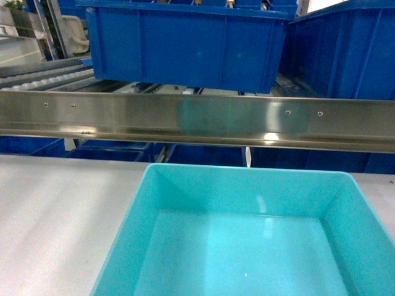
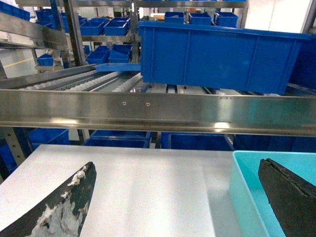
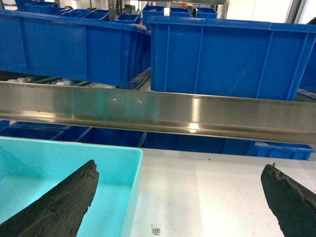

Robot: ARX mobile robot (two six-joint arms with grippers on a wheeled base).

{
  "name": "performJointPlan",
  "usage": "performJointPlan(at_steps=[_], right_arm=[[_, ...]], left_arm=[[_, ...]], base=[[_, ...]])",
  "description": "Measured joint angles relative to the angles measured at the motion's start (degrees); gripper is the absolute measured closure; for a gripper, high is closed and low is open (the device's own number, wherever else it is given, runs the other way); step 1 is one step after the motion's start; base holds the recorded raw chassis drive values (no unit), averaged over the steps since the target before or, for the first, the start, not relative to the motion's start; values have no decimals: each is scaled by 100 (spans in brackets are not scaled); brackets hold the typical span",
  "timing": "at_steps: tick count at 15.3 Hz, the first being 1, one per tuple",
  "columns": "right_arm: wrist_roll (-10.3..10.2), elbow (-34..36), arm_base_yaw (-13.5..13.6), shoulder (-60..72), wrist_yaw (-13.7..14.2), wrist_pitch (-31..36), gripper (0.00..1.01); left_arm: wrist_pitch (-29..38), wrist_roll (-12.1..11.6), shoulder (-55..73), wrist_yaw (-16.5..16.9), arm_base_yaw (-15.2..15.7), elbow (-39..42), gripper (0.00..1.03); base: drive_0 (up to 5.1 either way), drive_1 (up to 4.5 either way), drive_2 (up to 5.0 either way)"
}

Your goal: Organize blue bins on left shelf correctly

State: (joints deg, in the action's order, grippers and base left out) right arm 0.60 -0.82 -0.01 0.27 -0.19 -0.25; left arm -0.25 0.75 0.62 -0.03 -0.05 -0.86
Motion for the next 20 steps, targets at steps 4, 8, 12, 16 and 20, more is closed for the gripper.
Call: performJointPlan(at_steps=[4,8,12,16,20], right_arm=[[0,0,0,0,2,0,3],[0,0,0,0,2,0,3],[46,7,127,-2,162,70,3],[413,20,962,2413,535,2361,3],[461,-391,1128,5919,365,4107,3]], left_arm=[[0,0,0,0,0,0,5],[0,0,0,0,0,0,5],[0,0,0,0,0,0,5],[1425,-127,1471,-402,-702,2,5],[2938,-90,5125,-704,-1816,-671,5]], base=[[0,0,0],[0,0,0],[0,0,0],[0,0,0],[0,0,0]])
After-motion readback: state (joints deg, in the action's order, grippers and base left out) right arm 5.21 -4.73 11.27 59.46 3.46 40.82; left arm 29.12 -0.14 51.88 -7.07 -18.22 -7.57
